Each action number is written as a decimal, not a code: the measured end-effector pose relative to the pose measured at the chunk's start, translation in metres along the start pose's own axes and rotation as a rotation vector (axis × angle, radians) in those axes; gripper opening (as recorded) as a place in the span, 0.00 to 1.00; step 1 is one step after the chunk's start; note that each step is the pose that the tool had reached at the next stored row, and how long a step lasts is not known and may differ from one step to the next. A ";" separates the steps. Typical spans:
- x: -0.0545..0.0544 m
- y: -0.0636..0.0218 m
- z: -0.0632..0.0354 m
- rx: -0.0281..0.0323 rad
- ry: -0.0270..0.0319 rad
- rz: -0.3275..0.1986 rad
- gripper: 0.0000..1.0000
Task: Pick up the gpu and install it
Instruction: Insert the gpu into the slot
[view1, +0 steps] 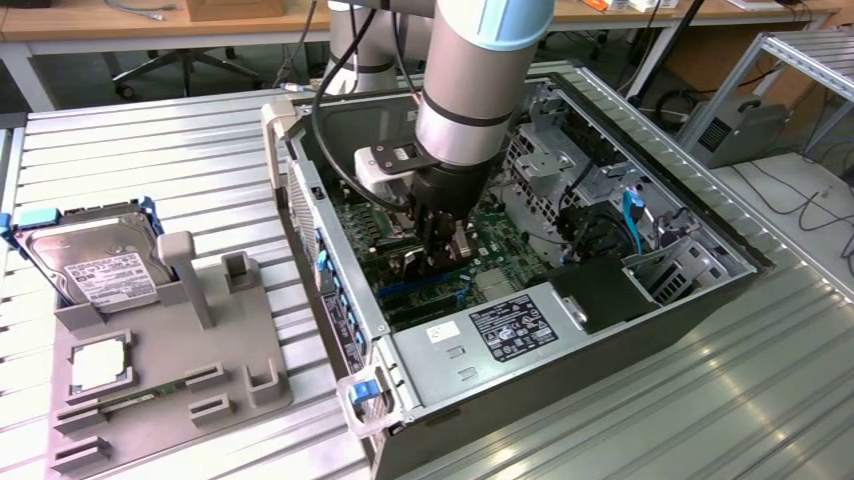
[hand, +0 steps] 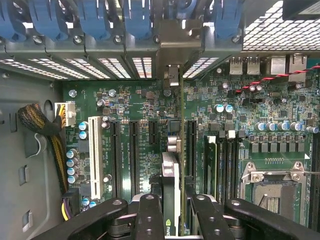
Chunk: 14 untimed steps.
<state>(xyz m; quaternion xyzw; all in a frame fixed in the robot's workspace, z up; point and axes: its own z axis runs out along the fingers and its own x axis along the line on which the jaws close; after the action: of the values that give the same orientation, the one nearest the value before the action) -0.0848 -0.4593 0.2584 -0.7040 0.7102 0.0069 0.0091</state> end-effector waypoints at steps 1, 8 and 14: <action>0.000 0.0000 0.0000 0.0000 0.0000 0.000 0.27; 0.000 0.0000 0.0000 0.0002 0.0001 0.011 0.27; 0.000 0.0000 0.0005 0.0006 0.0001 0.030 0.27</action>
<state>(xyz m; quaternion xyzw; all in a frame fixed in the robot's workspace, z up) -0.0848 -0.4593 0.2579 -0.6932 0.7206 0.0067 0.0092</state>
